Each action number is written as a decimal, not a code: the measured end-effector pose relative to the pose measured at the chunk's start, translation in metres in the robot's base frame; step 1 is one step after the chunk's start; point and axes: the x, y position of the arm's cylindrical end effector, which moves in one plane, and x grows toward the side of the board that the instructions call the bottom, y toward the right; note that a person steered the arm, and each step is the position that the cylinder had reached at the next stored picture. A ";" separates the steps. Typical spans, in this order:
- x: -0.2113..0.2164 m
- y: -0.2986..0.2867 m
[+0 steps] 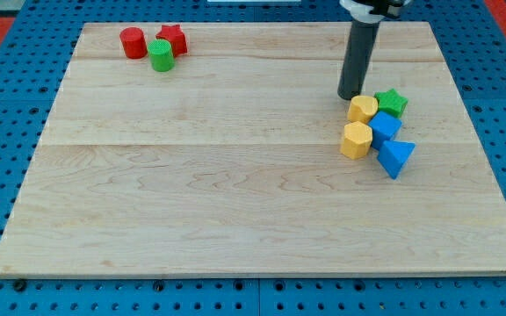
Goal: Nudge the group of blocks towards the down
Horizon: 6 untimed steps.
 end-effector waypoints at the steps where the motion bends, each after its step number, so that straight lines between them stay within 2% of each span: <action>1: 0.005 0.002; 2: 0.011 -0.012; 3: -0.031 -0.019; 4: -0.061 0.007; 5: -0.045 0.080; 6: -0.010 0.079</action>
